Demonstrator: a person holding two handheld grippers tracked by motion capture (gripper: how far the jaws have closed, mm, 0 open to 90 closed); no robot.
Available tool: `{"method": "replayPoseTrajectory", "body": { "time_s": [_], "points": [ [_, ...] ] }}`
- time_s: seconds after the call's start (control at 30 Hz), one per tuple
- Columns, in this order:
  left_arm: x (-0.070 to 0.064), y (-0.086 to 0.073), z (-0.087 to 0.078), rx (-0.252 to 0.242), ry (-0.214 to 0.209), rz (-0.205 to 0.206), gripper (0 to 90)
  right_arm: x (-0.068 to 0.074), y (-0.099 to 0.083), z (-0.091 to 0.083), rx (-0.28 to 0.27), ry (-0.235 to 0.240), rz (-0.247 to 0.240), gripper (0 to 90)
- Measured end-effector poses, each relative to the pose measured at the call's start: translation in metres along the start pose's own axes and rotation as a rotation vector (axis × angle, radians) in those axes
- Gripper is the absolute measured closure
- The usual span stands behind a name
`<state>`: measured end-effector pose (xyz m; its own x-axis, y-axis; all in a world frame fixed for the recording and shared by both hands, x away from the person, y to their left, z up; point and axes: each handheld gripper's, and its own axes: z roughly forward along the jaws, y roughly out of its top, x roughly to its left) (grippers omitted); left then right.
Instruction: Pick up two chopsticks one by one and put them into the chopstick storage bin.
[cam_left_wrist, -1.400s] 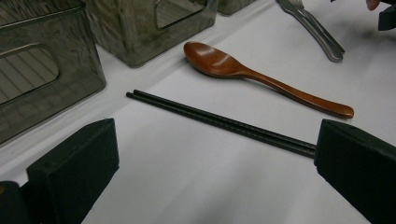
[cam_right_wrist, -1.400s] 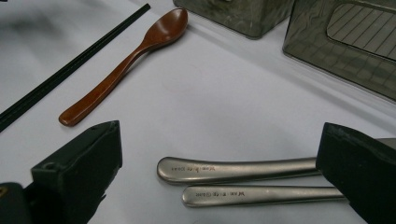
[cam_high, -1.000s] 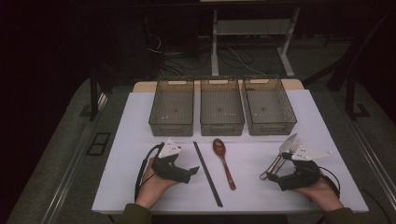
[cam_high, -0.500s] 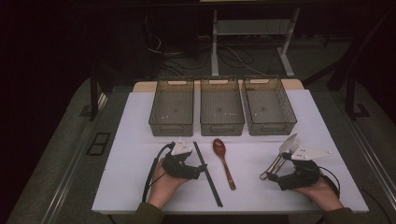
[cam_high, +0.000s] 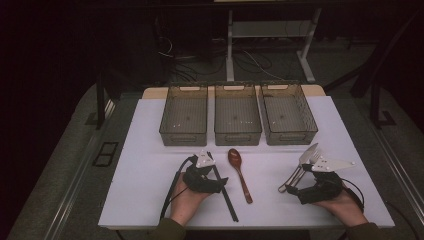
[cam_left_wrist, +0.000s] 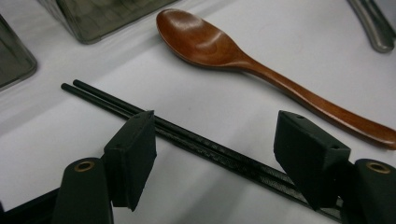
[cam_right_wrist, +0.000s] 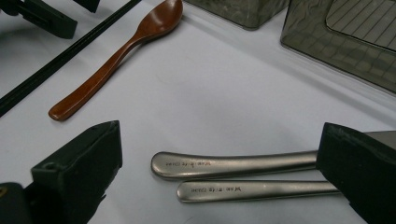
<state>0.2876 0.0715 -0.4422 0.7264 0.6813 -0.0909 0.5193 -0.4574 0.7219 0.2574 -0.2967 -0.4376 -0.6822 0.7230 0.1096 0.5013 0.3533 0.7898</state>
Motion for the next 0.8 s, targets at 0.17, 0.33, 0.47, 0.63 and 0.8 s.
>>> {"method": "replayPoseTrajectory", "body": {
  "time_s": [0.17, 0.33, 0.47, 0.63, 0.8],
  "points": [
    [-0.004, 0.0, 0.004, 0.012, 0.019, 0.004, 29.8, 0.0, 0.0, 0.0, 0.002, -0.002, -0.001, 0.0],
    [-0.007, -0.001, 0.007, 0.037, 0.031, 0.02, 30.0, 0.0, 0.0, 0.0, 0.001, -0.004, -0.002, 0.0],
    [-0.008, -0.001, 0.009, 0.047, 0.035, 0.018, 30.9, 0.0, 0.0, 0.0, 0.001, -0.005, -0.003, 0.0],
    [-0.015, 0.0, 0.012, 0.068, 0.082, 0.041, 31.2, 0.0, 0.0, 0.0, 0.003, -0.007, -0.001, 0.0],
    [-0.015, 0.0, 0.012, 0.071, 0.084, 0.044, 32.8, 0.0, 0.0, 0.0, 0.005, -0.006, -0.003, 0.0]
  ]
}}
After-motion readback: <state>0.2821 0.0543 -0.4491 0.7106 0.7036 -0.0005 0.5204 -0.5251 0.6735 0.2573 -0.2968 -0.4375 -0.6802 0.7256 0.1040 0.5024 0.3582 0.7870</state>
